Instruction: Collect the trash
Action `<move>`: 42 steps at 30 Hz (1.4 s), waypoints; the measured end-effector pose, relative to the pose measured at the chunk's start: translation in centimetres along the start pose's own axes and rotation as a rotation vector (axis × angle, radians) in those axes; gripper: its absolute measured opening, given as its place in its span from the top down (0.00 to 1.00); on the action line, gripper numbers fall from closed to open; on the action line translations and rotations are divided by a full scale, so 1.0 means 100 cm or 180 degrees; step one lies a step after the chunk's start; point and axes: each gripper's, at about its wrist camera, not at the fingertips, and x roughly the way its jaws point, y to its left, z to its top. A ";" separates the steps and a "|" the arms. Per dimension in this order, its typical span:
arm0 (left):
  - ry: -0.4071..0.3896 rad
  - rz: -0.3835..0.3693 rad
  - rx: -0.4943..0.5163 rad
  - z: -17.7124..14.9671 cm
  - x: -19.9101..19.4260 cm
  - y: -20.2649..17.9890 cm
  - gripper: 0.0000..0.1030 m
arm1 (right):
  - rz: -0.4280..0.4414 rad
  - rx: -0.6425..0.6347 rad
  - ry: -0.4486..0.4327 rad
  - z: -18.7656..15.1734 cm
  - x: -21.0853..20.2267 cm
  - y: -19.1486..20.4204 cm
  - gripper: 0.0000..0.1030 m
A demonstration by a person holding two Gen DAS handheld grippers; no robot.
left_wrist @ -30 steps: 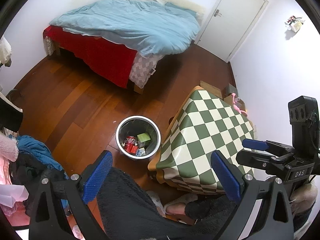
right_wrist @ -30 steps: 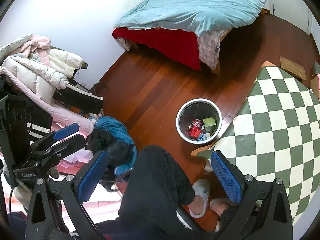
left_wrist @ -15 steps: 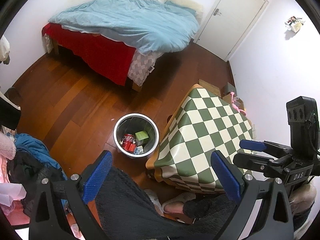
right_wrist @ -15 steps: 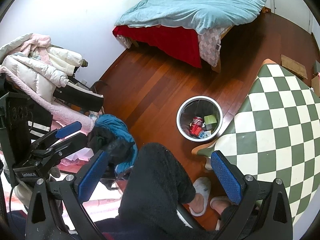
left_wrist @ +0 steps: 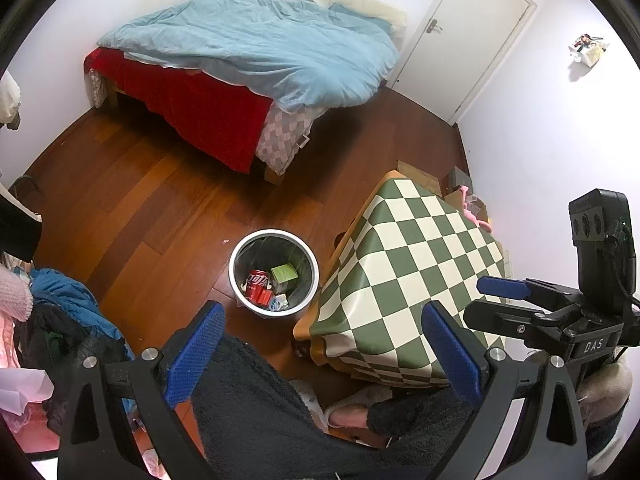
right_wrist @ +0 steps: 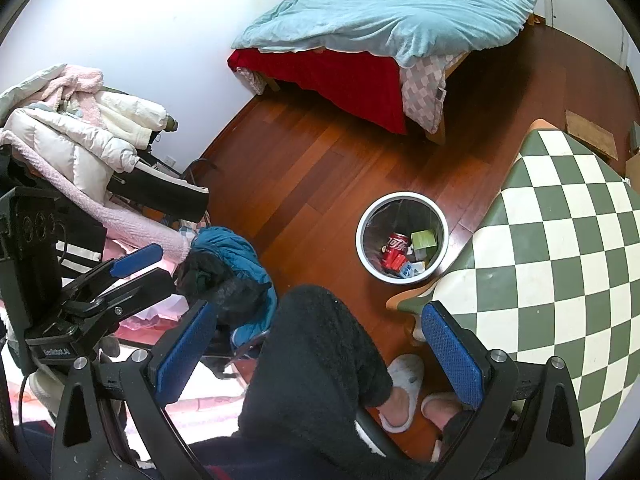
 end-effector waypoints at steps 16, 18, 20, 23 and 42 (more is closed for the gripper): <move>-0.0004 -0.0006 -0.0008 0.001 -0.001 0.001 0.03 | -0.0025 -0.0014 0.0014 0.005 0.001 0.004 0.00; -0.0004 -0.0006 -0.0008 0.001 -0.001 0.001 0.03 | -0.0019 -0.0017 0.0021 0.004 0.000 -0.001 0.00; -0.0005 -0.0010 -0.0007 0.001 -0.001 0.001 0.03 | -0.0016 -0.0022 0.0026 0.003 0.000 -0.002 0.00; -0.0004 -0.0018 0.0001 0.002 -0.002 0.002 0.03 | -0.0011 -0.0023 0.0024 0.003 0.000 -0.002 0.00; -0.0004 -0.0030 -0.0003 0.004 -0.005 0.008 0.03 | 0.0068 -0.0021 0.0053 0.002 0.000 0.000 0.00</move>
